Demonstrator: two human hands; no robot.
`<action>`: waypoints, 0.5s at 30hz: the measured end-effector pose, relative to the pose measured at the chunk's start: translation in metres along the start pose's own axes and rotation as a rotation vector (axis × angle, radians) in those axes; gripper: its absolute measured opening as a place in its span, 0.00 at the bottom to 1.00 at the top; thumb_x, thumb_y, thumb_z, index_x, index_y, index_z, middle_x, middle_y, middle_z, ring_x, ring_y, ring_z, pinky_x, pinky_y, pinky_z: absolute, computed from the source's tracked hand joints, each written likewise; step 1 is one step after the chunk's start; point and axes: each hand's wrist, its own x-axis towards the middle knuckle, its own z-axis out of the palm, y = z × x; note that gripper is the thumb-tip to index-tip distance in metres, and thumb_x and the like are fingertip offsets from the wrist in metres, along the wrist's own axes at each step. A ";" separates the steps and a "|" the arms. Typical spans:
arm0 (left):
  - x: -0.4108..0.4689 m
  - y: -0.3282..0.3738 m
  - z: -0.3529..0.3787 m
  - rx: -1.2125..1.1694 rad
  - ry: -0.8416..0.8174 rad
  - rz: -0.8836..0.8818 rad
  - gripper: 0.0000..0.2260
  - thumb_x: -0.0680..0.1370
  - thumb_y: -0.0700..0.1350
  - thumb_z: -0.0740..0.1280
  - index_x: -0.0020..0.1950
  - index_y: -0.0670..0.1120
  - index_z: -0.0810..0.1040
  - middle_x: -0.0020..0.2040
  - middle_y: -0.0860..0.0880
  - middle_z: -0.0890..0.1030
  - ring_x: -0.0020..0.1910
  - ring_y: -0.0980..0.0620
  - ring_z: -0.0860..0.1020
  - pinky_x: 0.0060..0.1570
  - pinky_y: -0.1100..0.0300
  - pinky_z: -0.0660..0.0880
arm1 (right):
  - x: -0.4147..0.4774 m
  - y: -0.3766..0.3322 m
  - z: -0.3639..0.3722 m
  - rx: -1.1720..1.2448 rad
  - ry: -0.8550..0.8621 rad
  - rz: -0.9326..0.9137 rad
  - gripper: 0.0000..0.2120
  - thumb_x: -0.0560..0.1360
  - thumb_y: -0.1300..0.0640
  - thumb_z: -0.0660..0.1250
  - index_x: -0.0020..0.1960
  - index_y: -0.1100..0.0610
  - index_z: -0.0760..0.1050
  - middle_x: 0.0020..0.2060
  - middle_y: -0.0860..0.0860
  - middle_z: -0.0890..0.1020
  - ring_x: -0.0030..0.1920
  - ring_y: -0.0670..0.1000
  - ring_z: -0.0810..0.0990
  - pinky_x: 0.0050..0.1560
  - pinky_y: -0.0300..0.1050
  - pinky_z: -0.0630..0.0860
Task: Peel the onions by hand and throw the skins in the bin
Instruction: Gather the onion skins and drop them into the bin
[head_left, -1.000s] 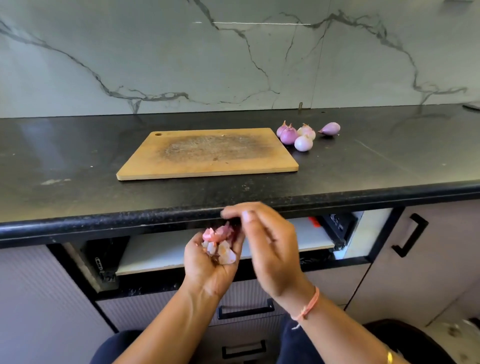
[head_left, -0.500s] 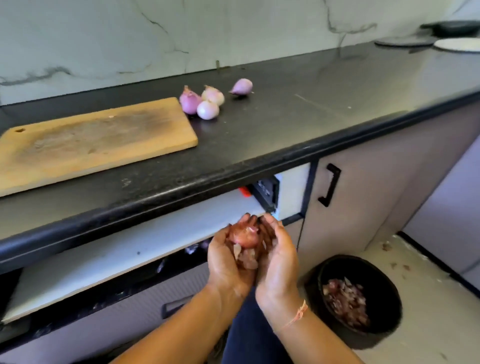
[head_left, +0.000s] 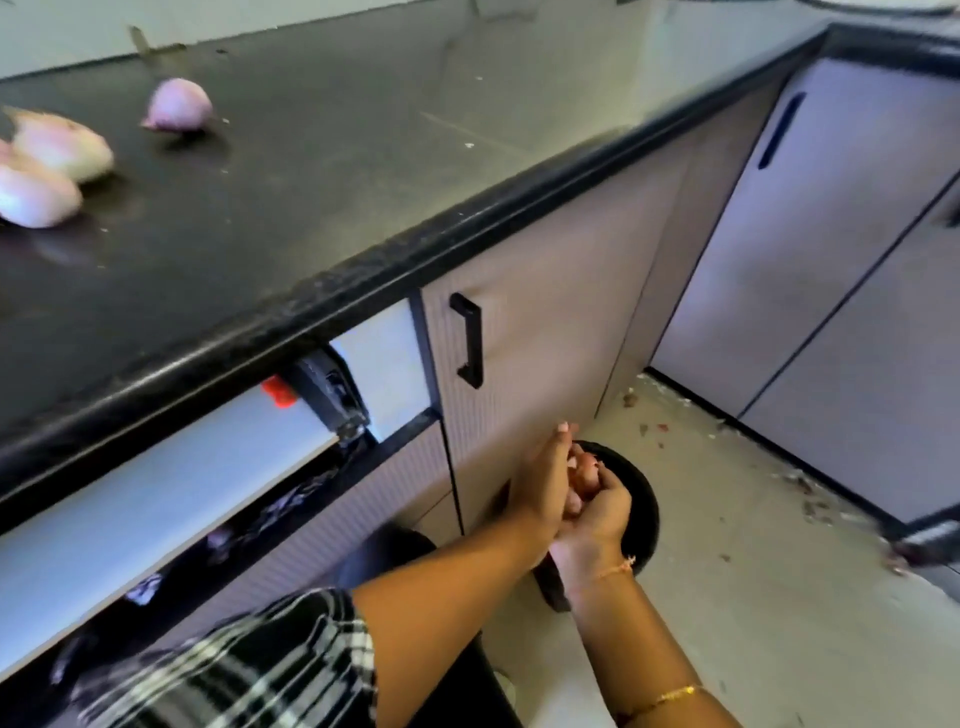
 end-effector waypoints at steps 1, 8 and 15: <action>0.007 0.003 0.005 -0.002 -0.021 -0.005 0.13 0.83 0.48 0.56 0.50 0.47 0.79 0.37 0.51 0.76 0.33 0.59 0.75 0.31 0.72 0.71 | 0.012 -0.006 -0.002 0.059 -0.009 -0.025 0.20 0.81 0.57 0.53 0.33 0.57 0.73 0.25 0.51 0.77 0.26 0.49 0.78 0.31 0.39 0.78; 0.059 0.011 0.018 0.074 -0.078 -0.043 0.21 0.83 0.52 0.51 0.73 0.46 0.66 0.74 0.48 0.65 0.73 0.52 0.62 0.59 0.64 0.56 | 0.098 -0.049 -0.006 0.012 0.124 -0.081 0.20 0.81 0.44 0.52 0.38 0.56 0.67 0.22 0.49 0.67 0.24 0.48 0.63 0.33 0.40 0.61; 0.081 0.003 0.013 0.107 -0.123 -0.092 0.21 0.83 0.53 0.52 0.75 0.47 0.64 0.75 0.49 0.63 0.74 0.52 0.59 0.64 0.61 0.55 | 0.125 -0.064 -0.011 -0.177 0.259 -0.043 0.39 0.76 0.35 0.58 0.78 0.56 0.52 0.76 0.57 0.59 0.74 0.59 0.62 0.72 0.55 0.61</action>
